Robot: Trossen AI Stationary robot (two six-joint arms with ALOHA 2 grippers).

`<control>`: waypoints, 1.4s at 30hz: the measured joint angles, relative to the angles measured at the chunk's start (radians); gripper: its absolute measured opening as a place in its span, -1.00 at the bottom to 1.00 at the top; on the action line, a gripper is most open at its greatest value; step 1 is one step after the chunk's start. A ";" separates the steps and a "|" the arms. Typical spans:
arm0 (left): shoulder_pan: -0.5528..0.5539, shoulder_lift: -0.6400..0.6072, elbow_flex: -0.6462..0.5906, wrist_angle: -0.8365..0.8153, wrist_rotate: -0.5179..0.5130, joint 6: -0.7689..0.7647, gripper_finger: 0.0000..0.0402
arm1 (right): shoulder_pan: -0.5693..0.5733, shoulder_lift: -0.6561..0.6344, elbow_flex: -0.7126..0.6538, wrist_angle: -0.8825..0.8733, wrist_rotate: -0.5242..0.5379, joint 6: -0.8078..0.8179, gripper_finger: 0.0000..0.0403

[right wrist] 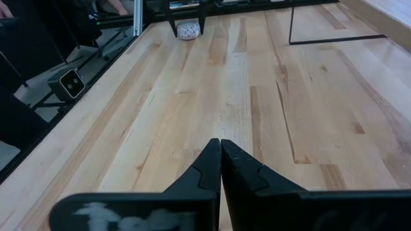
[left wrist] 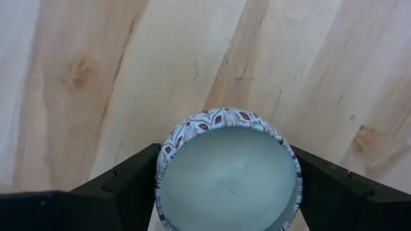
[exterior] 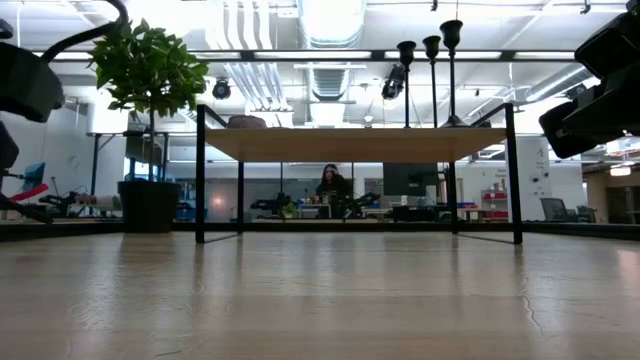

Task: Pick & Place candle stick holders
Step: Put the red scented candle on the shelf

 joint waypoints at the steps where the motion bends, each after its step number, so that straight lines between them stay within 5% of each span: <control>1: 0.002 0.000 0.006 -0.006 -0.003 0.001 0.49 | 0.000 0.000 0.000 0.000 0.000 0.000 -0.96; 20: 0.192 -0.093 0.183 -0.202 0.017 0.242 0.49 | 0.000 0.000 0.000 0.000 0.000 0.000 -0.96; 34: 0.549 -0.099 0.497 -0.431 0.081 0.728 0.50 | 0.000 0.000 0.000 0.000 0.000 0.000 -0.96; 42: 0.738 -0.098 0.566 -0.464 0.086 0.989 0.50 | 0.000 0.000 0.000 0.000 0.000 0.000 -0.96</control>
